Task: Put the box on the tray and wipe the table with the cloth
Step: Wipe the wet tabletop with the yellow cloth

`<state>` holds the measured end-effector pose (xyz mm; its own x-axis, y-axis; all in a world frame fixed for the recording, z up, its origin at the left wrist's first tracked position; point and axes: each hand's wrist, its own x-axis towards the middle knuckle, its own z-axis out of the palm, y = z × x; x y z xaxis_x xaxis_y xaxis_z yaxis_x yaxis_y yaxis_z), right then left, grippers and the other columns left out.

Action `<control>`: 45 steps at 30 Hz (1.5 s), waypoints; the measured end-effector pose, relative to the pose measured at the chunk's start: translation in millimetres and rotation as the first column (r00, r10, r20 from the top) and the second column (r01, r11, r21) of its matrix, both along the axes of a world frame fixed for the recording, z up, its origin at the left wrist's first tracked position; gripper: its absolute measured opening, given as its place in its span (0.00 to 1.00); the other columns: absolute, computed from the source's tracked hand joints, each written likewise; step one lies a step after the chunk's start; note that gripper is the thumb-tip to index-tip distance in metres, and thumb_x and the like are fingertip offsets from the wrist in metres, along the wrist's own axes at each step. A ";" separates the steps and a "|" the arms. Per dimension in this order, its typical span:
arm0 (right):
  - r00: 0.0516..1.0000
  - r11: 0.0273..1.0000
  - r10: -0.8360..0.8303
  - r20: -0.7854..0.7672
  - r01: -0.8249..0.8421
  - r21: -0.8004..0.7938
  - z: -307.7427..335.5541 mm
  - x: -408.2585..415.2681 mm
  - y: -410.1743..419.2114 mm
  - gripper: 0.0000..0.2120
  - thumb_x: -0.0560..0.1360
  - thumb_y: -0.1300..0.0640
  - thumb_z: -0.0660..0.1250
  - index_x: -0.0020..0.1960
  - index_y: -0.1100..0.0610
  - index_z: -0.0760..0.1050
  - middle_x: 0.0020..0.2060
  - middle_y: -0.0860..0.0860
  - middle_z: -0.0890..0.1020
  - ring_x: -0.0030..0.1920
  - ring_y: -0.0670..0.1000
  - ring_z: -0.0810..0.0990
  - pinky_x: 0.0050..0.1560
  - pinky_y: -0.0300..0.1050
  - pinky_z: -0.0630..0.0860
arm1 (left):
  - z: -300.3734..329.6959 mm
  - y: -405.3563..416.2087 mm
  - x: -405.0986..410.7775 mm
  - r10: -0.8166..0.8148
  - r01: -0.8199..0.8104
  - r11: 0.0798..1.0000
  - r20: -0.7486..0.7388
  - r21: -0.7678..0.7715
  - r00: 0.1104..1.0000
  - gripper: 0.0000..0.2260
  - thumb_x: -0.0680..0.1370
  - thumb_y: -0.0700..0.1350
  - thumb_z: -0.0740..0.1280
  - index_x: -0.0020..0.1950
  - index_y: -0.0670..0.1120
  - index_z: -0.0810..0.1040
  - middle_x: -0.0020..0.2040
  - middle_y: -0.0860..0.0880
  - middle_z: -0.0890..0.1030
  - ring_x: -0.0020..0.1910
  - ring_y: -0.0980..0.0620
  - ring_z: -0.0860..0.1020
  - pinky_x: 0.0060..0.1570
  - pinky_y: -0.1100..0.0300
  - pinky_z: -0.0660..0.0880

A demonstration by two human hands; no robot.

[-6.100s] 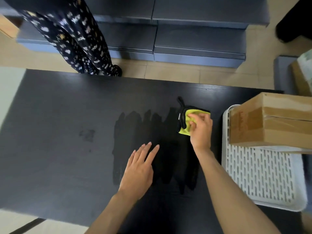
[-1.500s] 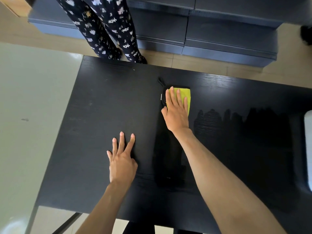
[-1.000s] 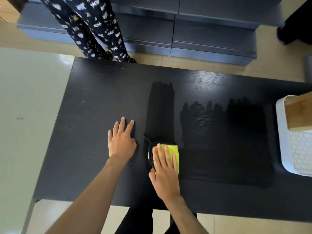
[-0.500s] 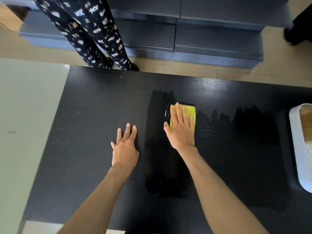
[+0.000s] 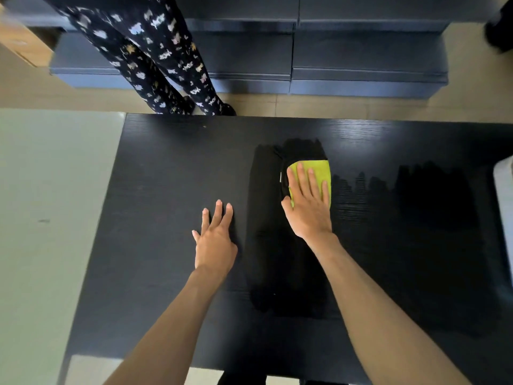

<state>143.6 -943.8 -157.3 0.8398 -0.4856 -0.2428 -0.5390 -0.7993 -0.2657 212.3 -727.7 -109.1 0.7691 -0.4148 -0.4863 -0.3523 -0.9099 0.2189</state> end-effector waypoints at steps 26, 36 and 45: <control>0.994 0.989 -0.111 0.005 0.111 -0.102 -10.8 27.0 -89.4 0.34 0.83 0.36 0.43 0.84 0.48 0.40 0.85 0.51 0.43 0.84 0.56 0.43 0.81 0.66 0.43 | 23.1 -52.4 -56.2 0.102 -0.074 0.967 0.105 -0.243 0.989 0.29 0.78 0.37 0.66 0.78 0.52 0.67 0.82 0.53 0.62 0.80 0.50 0.61 0.75 0.44 0.67; 0.998 0.991 -0.033 0.060 0.040 -0.127 -13.1 -7.7 -131.0 0.32 0.85 0.44 0.49 0.84 0.48 0.40 0.84 0.50 0.43 0.84 0.54 0.41 0.82 0.62 0.47 | 28.8 -125.3 -66.9 0.099 -0.065 0.960 0.113 -0.273 0.989 0.28 0.78 0.38 0.66 0.78 0.52 0.67 0.81 0.51 0.63 0.80 0.49 0.61 0.74 0.42 0.69; 0.991 0.980 -0.130 0.034 0.134 -0.149 -9.5 -108.2 -236.0 0.33 0.84 0.42 0.49 0.84 0.46 0.41 0.85 0.48 0.44 0.84 0.53 0.42 0.82 0.61 0.47 | 27.1 -186.2 -111.7 0.035 -0.008 0.971 0.106 -0.239 0.994 0.29 0.78 0.39 0.68 0.78 0.53 0.67 0.81 0.50 0.65 0.80 0.47 0.61 0.75 0.41 0.66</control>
<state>35.5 -1179.7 -166.8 0.7704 -0.6221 -0.1396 -0.6375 -0.7532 -0.1618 100.5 -914.0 -82.0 0.8220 -0.4911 -0.2884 -0.3670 -0.8440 0.3911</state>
